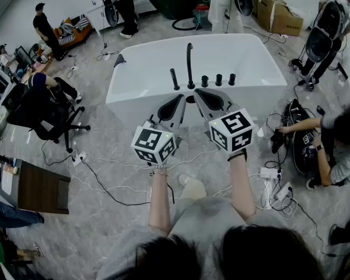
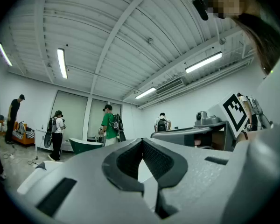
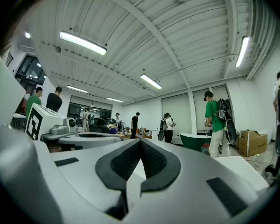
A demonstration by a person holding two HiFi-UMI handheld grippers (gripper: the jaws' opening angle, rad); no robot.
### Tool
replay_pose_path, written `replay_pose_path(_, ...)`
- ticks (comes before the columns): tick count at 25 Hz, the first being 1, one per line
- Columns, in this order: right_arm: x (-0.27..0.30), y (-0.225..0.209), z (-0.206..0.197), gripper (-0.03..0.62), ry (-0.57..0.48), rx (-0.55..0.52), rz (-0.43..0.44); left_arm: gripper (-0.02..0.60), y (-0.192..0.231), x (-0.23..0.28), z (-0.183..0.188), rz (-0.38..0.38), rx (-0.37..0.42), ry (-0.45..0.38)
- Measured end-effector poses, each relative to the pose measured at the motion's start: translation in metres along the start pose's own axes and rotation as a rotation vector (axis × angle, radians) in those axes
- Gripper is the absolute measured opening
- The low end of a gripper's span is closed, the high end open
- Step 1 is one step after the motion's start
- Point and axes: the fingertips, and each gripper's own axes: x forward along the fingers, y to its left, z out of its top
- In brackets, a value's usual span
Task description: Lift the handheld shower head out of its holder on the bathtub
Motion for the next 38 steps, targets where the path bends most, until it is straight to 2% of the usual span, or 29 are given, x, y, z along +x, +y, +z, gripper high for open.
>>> replay_pose_path(14,-0.001,0.001,-0.009,-0.001,0.003,0.023,0.004,0.006,0.001,-0.008,-0.014,0.014,-0.025,0.015)
replay_pose_path(21,-0.006,-0.004,-0.019,0.0,0.003,0.052,0.027,0.006,0.002,-0.015,-0.026,0.067,-0.05,0.031)
replay_pose_path(28,0.034,-0.02,-0.028,0.0,-0.001,0.112,0.059,0.006,0.039,-0.014,-0.04,0.144,-0.061,0.064)
replay_pose_path(32,0.063,-0.028,-0.038,0.0,0.023,0.101,0.096,0.006,0.07,0.004,-0.047,0.181,-0.082,0.052)
replay_pose_path(38,0.098,-0.064,-0.043,0.0,0.043,0.104,0.104,0.006,0.098,0.045,-0.055,0.179,-0.101,0.058)
